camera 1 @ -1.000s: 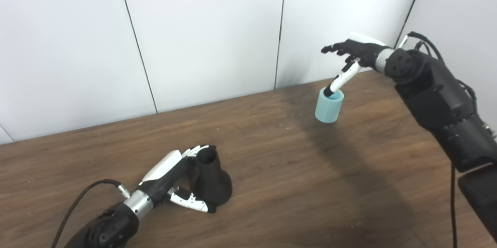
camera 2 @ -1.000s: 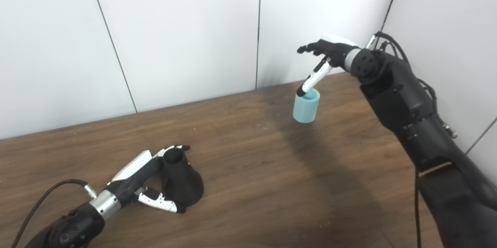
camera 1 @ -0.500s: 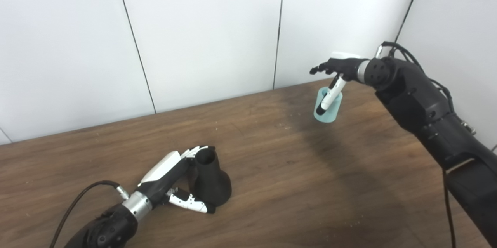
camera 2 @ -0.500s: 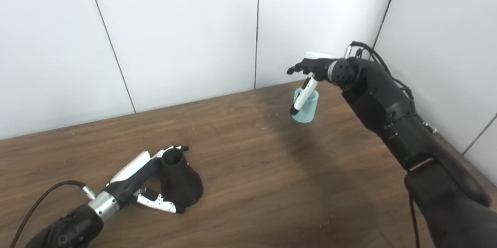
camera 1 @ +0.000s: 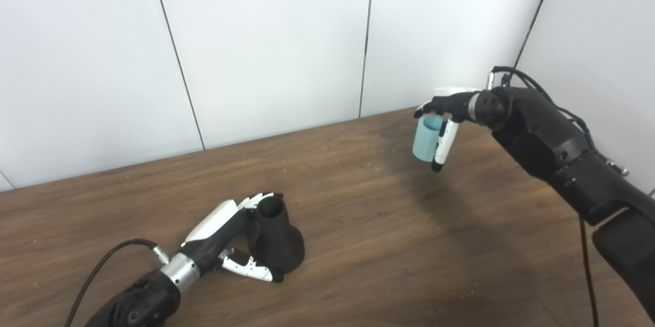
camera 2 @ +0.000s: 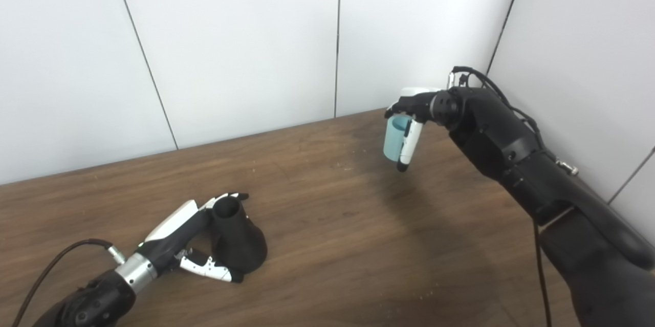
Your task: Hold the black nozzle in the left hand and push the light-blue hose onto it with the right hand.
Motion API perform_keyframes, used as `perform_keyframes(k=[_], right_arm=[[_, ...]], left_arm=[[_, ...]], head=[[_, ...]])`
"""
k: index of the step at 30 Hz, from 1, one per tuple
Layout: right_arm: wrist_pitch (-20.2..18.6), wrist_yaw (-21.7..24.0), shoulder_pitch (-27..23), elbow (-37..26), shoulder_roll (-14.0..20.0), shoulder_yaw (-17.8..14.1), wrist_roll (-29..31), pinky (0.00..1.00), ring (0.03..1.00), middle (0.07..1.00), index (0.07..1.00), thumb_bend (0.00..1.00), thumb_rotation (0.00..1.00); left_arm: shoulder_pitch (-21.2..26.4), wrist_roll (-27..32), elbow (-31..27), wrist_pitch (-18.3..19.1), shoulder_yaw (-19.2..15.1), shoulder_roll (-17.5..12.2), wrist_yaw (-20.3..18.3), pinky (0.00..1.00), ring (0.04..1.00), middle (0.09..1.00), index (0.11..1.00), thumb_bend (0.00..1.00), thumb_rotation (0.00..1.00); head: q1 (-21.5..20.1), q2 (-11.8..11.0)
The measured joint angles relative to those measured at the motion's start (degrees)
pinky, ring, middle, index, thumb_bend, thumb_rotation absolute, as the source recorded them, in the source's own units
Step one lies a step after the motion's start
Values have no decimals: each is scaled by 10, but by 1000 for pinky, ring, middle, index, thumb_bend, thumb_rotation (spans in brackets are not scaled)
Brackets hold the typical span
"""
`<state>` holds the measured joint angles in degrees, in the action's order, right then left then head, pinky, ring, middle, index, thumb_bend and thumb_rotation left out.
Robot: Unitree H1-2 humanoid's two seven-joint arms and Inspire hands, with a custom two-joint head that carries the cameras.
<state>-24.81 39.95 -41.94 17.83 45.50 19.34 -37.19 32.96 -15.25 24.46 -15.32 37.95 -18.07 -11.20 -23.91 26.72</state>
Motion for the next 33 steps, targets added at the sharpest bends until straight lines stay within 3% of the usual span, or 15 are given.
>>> perform_keyframes(k=[15,25,33], right_arm=[[39,-61,19,21,0,-5,-8,745,876,911,864,870,37],[74,-109,29,29,-9,-34,6,698,836,866,824,844,21],[85,-120,34,31,-19,-42,19,674,824,852,821,838,9]], left_arm=[[-3,0,-2,-3,-2,0,0,1000,1000,943,480,524,63],[-3,0,-2,-4,-2,-1,0,1000,1000,943,480,524,63],[-4,0,-2,-5,-2,-1,0,1000,1000,943,480,524,63]], head=[[4,5],[5,6],[7,9]])
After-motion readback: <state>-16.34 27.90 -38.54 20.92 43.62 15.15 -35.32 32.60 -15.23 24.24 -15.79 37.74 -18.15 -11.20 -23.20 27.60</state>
